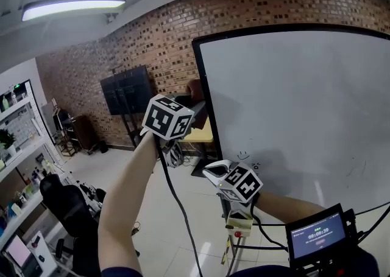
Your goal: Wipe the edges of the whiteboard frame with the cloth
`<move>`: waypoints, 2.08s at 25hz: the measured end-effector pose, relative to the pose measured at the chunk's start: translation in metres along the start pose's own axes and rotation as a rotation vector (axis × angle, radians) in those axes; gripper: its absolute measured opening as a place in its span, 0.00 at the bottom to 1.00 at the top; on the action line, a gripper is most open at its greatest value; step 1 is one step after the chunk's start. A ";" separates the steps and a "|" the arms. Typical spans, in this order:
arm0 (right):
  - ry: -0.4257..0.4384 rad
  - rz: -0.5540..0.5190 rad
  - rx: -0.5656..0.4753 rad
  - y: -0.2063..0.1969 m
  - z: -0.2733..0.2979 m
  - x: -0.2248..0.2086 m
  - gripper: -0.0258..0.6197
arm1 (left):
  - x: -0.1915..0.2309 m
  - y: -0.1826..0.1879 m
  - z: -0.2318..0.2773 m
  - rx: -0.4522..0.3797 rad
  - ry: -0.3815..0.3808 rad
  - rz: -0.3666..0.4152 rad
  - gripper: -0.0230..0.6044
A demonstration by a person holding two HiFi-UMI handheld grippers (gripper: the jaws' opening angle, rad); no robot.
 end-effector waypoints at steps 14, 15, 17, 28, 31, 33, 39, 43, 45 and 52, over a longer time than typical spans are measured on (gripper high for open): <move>0.002 -0.025 -0.087 0.036 0.004 0.002 0.06 | 0.056 0.050 -0.018 -0.147 -0.060 -0.223 0.15; -0.002 -0.026 -0.090 0.037 0.003 0.001 0.06 | 0.060 0.054 -0.020 -0.163 -0.060 -0.238 0.15; -0.012 -0.026 -0.096 0.038 0.002 -0.002 0.06 | 0.067 0.061 -0.024 -0.187 -0.052 -0.247 0.15; -0.037 0.018 -0.144 0.022 -0.019 0.019 0.06 | 0.093 0.101 -0.046 -0.123 0.159 0.133 0.15; -0.033 0.055 -0.123 0.004 -0.021 0.022 0.06 | 0.095 0.112 -0.042 -0.081 0.214 0.343 0.15; -0.034 0.081 -0.115 -0.005 -0.019 0.022 0.06 | 0.098 0.118 -0.042 -0.031 0.240 0.458 0.15; -0.035 0.124 -0.137 -0.024 -0.021 0.025 0.06 | 0.095 0.127 -0.052 0.102 0.286 0.660 0.15; -0.029 0.146 -0.131 -0.044 -0.037 0.025 0.06 | 0.078 0.147 -0.055 0.124 0.308 0.732 0.15; -0.034 0.155 -0.119 -0.055 -0.057 0.021 0.06 | 0.058 0.166 -0.053 0.130 0.299 0.774 0.15; -0.094 0.135 -0.107 -0.067 -0.110 -0.001 0.06 | 0.029 0.201 -0.041 0.143 0.335 0.880 0.14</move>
Point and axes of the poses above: the fingertips, and each gripper's own axes: z forward along the fingers, x to its left, y out of its top, the point moved 8 cm from there along -z, backward along the fingers, and after that the axes turned 15 degrees about x, right-handed, at the moved point
